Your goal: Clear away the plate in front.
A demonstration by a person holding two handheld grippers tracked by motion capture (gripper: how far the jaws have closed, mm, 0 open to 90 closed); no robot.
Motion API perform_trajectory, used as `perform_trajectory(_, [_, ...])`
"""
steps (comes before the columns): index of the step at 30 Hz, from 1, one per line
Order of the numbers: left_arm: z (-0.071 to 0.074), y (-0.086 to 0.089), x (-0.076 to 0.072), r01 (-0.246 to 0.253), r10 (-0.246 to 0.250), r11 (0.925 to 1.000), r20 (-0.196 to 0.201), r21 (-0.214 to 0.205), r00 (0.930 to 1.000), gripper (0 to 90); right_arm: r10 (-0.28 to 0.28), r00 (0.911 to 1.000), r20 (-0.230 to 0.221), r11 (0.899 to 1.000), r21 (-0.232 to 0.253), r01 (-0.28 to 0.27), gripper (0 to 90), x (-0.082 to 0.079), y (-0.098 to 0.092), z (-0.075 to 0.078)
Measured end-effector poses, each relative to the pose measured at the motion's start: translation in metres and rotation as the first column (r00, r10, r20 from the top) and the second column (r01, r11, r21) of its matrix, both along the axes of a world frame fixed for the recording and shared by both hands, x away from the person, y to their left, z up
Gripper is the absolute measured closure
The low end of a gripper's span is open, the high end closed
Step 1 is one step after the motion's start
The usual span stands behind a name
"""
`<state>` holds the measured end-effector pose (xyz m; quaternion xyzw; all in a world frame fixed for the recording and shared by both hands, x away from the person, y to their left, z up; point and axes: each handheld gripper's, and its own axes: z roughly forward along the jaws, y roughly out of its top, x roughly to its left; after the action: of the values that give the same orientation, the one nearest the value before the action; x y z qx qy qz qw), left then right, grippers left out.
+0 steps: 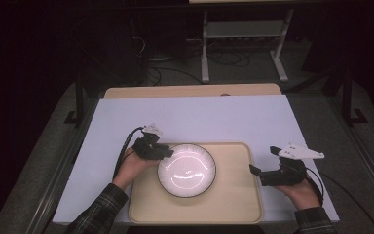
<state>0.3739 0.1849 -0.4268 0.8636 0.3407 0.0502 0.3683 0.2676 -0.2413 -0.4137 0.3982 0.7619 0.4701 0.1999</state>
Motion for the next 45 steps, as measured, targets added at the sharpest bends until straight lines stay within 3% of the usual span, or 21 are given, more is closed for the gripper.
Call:
perform_trajectory(4, [0.007,0.005,-0.002,0.013,-0.012,0.9998,0.033,-0.016,0.9994,45.2,-0.003,1.0,0.006,1.0,0.009,0.003,0.0,0.0,-0.001,0.0])
perform_trajectory(11, [0.017,0.012,-0.004,0.029,-0.028,0.9988,0.051,-0.038,0.9983,15.4,-0.001,1.0,0.002,1.0,0.004,0.001,0.0,0.0,0.001,0.0])
perform_trajectory(17, [0.027,0.019,-0.007,0.024,-0.02,0.9982,0.073,-0.054,0.9971,2.7,-0.001,1.0,0.002,1.0,0.005,0.001,0.0,0.0,0.001,0.0])
perform_trajectory(31, [0.042,0.042,-0.032,0.008,0.005,0.996,0.14,-0.089,0.9902,0.9,-0.003,1.0,0.002,1.0,0.009,0.003,0.0,0.0,0.0,0.001])
perform_trajectory(45, [0.039,0.07,-0.047,-0.038,0.051,0.9961,0.169,-0.079,0.9843,1.0,-0.003,1.0,0.003,1.0,0.009,0.003,0.0,0.0,0.0,0.0])
